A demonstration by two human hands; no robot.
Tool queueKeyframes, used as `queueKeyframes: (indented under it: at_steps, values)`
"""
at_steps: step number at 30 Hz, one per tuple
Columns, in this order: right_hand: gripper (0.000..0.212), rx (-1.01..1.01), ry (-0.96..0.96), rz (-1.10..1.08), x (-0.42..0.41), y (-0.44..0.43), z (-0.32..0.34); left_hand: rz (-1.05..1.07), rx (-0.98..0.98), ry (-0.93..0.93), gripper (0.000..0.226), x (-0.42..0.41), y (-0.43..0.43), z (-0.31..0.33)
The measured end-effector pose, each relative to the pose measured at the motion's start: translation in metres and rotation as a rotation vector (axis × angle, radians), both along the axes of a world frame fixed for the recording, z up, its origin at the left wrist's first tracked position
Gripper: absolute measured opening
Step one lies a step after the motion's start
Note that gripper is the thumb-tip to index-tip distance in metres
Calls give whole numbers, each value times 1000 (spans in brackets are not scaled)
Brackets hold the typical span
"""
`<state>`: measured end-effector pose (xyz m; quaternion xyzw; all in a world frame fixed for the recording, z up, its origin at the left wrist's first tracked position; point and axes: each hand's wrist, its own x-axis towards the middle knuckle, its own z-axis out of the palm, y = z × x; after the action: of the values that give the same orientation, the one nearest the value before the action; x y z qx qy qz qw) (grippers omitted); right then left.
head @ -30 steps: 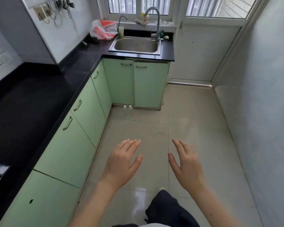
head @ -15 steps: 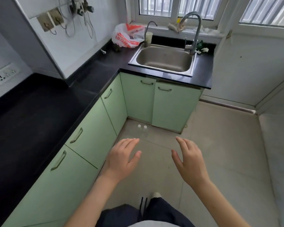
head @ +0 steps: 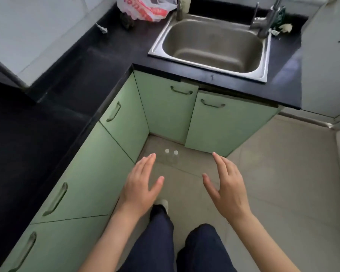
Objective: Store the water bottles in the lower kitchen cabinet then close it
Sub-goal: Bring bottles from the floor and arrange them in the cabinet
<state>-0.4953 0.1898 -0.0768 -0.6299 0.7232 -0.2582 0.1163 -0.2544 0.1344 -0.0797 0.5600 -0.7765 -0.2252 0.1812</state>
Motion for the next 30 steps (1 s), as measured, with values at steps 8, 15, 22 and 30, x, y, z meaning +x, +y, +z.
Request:
queueKeyframes:
  at_steps: [8,15,22,30]
  values:
    - [76,153,-33,-49,-7,-109,-241,139,206,-47,84,-5,-116,-249]
    - [70,212,-48,-52,-18,-164,-472,86,240,7,77,-16,-185,-491]
    - [72,225,4,16,-25,-198,-645,47,274,46,85,-24,-223,-663]
    - [84,257,-196,13,-13,-238,-725,71,340,294,97,-43,-246,-735]
